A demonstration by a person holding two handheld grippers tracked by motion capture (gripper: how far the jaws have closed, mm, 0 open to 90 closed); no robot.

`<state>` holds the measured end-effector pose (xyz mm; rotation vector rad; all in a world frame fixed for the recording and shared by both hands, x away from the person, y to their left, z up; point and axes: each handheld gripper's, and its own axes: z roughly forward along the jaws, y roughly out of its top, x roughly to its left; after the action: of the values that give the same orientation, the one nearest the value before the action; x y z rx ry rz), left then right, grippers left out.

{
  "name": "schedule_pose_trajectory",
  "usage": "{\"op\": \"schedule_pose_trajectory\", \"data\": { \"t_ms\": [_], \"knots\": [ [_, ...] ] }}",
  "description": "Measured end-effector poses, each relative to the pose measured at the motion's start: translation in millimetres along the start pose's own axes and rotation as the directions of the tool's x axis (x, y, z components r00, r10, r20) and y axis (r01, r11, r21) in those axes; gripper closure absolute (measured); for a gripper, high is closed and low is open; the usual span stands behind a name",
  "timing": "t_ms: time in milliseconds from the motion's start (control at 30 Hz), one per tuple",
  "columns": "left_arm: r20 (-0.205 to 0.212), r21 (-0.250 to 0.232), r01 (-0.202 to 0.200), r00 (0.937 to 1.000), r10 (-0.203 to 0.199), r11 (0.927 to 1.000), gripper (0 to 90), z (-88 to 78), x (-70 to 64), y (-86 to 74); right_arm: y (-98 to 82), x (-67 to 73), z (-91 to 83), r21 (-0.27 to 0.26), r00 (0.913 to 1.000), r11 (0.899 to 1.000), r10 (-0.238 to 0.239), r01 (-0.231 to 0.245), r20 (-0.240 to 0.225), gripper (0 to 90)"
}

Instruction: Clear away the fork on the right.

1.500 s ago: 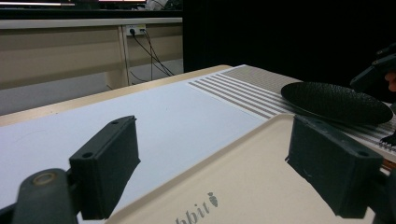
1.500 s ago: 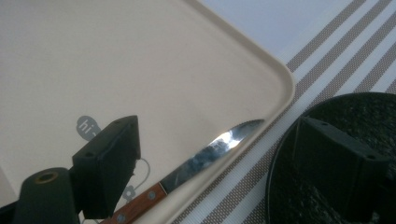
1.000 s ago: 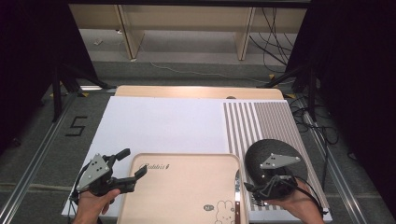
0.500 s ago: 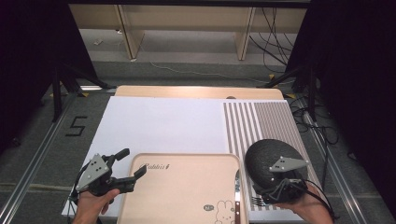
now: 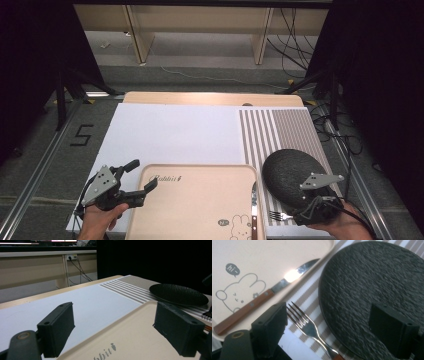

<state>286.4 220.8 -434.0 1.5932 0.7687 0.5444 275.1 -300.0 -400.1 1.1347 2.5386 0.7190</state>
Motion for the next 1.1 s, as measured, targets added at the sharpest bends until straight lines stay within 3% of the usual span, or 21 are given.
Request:
{"op": "schedule_pose_trajectory", "data": {
  "t_ms": [67,100,167,200,267,300,333,533,600,700,767,833,933,967,1100],
  "knots": [
    [-0.001,0.003,-0.002,1.0,0.002,1.0,15.7,0.2,0.0,-0.2,-2.8,-3.3,-2.2,-0.002,0.9998,1.0,-0.018,0.018,0.009,16.7],
    [0.009,-0.004,-0.002,1.0,0.002,1.0,15.7,1.3,0.2,-0.7,-4.0,-3.0,-4.2,0.01,1.0,1.0,0.005,-0.005,0.003,17.1],
    [0.002,0.005,-0.004,1.0,0.004,1.0,15.7,1.1,-0.7,-0.2,-7.5,-5.7,-5.5,0.029,0.9999,1.0,-0.004,0.004,0.014,17.2],
    [0.004,0.004,-0.003,1.0,0.003,1.0,15.7,1.4,-0.9,-0.2,-9.8,-4.9,-5.1,0.026,0.9996,0.999,0.02,-0.021,0.022,17.4],
    [0.004,0.004,-0.003,1.0,0.003,1.0,15.7,1.6,-1.0,-0.4,-13.0,-9.1,-5.4,0.057,0.9997,0.998,-0.01,0.009,0.024,17.7],
    [0.004,0.004,-0.003,1.0,0.003,1.0,15.7,1.5,-0.9,-0.4,-14.5,-7.7,-6.6,0.085,0.9995,0.996,0.025,-0.026,0.022,17.9],
    [0.003,0.005,-0.002,1.0,0.002,1.0,15.7,1.1,-0.7,-0.4,-16.3,-10.7,-5.0,0.076,0.9995,0.997,-0.005,0.003,0.032,18.0],
    [0.009,-0.004,-0.001,1.0,0.001,1.0,15.7,1.5,-0.1,-0.8,-24.1,-15.3,-4.8,0.147,0.999,0.989,0.02,-0.025,0.04,19.7],
    [0.003,0.003,-0.003,1.0,0.003,1.0,15.7,1.1,-0.6,-0.2,-26.4,-18.1,-4.0,0.164,0.9989,0.986,0.003,-0.01,0.046,20.0],
    [0.004,0.004,-0.003,1.0,0.003,1.0,15.7,1.2,-0.9,-0.2,-29.5,-18.7,-3.3,0.185,0.9982,0.982,0.039,-0.047,0.045,21.0],
    [0.004,0.004,-0.004,1.0,0.004,1.0,15.7,1.1,-0.7,-0.2,-32.3,-22.2,-0.7,0.19,0.9987,0.981,0.016,-0.025,0.048,22.4],
    [0.01,-0.005,-0.003,0.9999,0.003,1.0,15.7,1.4,-0.3,-0.3,-35.3,-23.1,0.6,0.216,0.9979,0.975,0.048,-0.056,0.043,23.4],
    [0.011,-0.005,-0.003,0.9999,0.003,1.0,15.7,1.4,-0.1,-0.4,-39.4,-27.7,3.5,0.242,0.9978,0.969,0.029,-0.043,0.06,25.1],
    [0.01,-0.004,-0.003,0.9999,0.003,1.0,15.7,1.5,-0.2,-0.4,-40.7,-26.8,4.0,0.254,0.9968,0.965,0.051,-0.065,0.062,25.8],
    [0.011,-0.004,-0.003,0.9999,0.003,1.0,15.7,1.7,-0.8,-0.3,-44.6,-30.4,9.1,0.288,0.9978,0.956,0.029,-0.046,0.06,28.6]
  ]
}}
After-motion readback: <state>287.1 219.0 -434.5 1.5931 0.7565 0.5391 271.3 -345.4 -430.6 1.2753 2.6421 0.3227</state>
